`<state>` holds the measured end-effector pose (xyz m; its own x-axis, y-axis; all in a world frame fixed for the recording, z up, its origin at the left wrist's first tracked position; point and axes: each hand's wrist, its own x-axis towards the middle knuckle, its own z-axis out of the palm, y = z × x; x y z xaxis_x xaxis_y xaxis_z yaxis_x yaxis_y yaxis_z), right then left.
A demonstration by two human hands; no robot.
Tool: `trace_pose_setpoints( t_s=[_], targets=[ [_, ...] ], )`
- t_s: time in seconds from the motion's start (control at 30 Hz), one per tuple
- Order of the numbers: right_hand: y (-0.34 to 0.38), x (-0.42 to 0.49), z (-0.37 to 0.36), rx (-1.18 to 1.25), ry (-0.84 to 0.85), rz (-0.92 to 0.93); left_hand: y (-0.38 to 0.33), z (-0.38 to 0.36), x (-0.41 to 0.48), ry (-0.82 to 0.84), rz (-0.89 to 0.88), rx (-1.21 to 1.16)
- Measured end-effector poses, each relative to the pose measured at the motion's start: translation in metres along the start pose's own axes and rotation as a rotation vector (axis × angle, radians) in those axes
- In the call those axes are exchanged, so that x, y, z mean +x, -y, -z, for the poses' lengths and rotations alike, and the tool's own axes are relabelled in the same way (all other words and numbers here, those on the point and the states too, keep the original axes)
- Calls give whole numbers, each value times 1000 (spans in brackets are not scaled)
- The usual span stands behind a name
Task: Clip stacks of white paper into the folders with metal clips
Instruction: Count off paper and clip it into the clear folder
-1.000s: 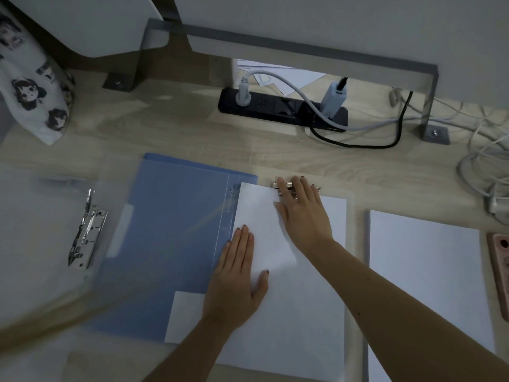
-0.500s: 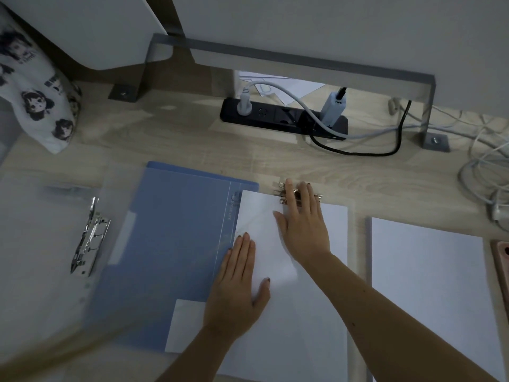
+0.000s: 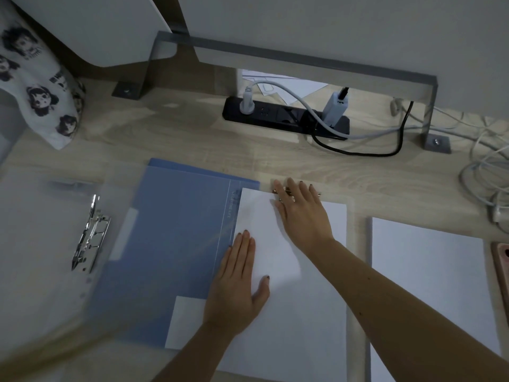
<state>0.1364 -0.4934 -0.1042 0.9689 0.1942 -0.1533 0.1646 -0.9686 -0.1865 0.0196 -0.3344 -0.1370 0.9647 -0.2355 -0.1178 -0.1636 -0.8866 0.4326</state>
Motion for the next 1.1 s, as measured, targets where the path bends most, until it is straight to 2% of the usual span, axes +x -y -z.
trace_pose_setpoints(
  t_s=[0.2,0.53,0.73,0.87,0.93,1.0,1.1],
  targets=[
    [-1,5,-10,-86,-7,23,0,0,0,-6,-2,4],
    [1,-13,-11,276,-74,-91,2,-2,0,0,-4,8],
    [-41,-108,15,529,-161,-379,1,3,1,61,-7,62],
    [-78,-184,19,498,-149,-601,-12,6,0,34,44,89],
    [-88,-207,19,467,-143,-667,-39,8,-6,-32,63,13],
    [-93,-221,17,461,-127,-668,-81,13,-16,-18,97,-231],
    [-95,-230,12,479,-103,-651,-146,15,-23,318,271,-725]
  ],
)
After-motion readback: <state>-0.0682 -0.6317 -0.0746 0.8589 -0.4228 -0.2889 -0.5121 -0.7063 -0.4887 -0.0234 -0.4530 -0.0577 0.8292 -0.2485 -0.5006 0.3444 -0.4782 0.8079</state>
